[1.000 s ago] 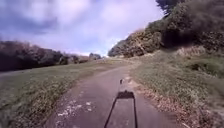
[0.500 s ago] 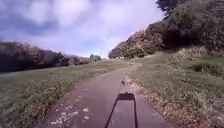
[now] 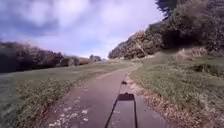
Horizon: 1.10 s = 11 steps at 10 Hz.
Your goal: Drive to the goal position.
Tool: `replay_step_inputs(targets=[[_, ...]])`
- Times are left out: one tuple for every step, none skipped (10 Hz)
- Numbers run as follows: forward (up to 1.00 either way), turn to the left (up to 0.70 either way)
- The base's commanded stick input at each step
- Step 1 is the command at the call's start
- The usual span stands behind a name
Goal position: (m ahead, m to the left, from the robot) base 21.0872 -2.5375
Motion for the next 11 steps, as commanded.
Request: replay_step_inputs(targets=[[0.05,0.0],[0.05,0.0],[0.05,0.0],[0.05,0.0],[0.05,0.0],[0.05,0.0],[0.05,0.0],[0.04,0.0],[0.05,0.0],[0.05,-0.01],[0.05,-0.03]])
